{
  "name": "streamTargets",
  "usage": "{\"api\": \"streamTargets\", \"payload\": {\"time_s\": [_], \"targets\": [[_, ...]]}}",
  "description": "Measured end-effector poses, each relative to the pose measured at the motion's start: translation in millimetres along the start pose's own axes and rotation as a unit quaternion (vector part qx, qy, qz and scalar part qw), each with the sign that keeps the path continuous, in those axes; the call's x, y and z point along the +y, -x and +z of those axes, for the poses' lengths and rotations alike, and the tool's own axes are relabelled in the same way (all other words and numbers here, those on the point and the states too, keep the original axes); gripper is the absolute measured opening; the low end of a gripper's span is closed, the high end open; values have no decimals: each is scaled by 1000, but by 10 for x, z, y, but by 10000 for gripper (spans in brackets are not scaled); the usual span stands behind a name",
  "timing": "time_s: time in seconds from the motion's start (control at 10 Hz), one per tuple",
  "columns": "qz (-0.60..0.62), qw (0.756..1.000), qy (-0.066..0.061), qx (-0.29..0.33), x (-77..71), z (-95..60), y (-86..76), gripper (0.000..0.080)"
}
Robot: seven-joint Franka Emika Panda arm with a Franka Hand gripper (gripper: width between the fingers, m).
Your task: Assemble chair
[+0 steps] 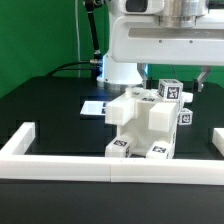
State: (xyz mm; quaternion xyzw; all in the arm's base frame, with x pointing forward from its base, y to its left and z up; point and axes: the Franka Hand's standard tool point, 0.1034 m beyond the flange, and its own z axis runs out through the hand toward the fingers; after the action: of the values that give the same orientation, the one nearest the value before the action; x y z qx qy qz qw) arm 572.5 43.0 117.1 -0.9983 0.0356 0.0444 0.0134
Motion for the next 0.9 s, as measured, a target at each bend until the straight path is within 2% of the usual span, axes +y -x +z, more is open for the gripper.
{"api": "streamTargets", "payload": {"time_s": [0.2, 0.4, 0.5, 0.6, 0.9], "targets": [[-69, 998, 4, 0, 14, 0, -1, 648], [-79, 997, 4, 0, 20, 0, -1, 389], [-79, 997, 4, 0, 21, -1, -2, 389], [-79, 997, 4, 0, 22, -1, -2, 285], [-59, 998, 3, 0, 54, -3, -7, 285]]}}
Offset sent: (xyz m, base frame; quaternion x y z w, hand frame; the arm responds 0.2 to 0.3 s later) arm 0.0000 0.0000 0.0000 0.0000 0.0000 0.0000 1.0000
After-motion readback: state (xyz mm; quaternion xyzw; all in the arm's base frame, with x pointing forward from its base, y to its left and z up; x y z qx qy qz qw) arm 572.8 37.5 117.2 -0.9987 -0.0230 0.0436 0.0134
